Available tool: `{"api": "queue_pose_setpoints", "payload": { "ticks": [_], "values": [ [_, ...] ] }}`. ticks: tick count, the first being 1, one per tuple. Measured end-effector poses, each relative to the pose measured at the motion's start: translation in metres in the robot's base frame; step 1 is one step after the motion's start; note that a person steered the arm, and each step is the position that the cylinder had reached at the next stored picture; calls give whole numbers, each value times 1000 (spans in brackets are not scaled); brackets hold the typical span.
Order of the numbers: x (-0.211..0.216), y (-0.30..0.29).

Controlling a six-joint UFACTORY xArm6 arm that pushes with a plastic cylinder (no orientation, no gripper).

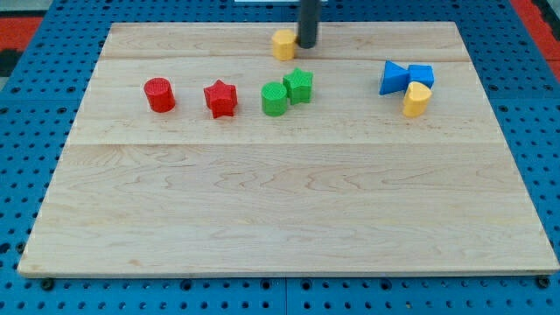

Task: Move the yellow hexagon parallel to the red circle

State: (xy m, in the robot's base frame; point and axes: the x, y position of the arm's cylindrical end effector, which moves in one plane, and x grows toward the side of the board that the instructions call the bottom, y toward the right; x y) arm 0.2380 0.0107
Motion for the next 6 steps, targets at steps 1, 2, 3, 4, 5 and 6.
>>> {"api": "queue_pose_setpoints", "payload": {
  "ticks": [1,2,3,4,5,6],
  "values": [
    [0,-80],
    [0,-90],
    [0,-91],
    [-3,-91],
    [-6,-74],
    [20,-59]
  ]
}}
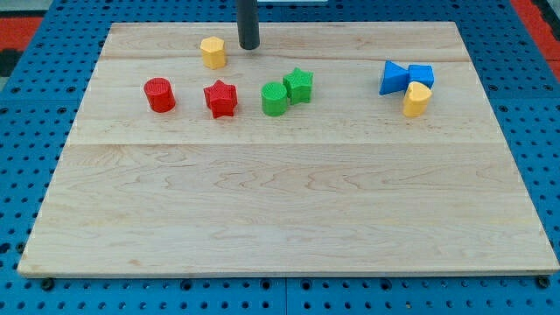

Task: Move the yellow hexagon parallel to the red circle

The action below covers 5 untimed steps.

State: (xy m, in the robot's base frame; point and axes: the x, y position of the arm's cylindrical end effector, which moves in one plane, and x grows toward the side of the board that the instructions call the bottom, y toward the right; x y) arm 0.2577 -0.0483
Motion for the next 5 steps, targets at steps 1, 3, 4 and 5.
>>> {"api": "queue_pose_setpoints", "payload": {
  "ticks": [1,3,4,5],
  "values": [
    [23,-44],
    [11,-57],
    [-1,-59],
    [5,-79]
  ]
}}
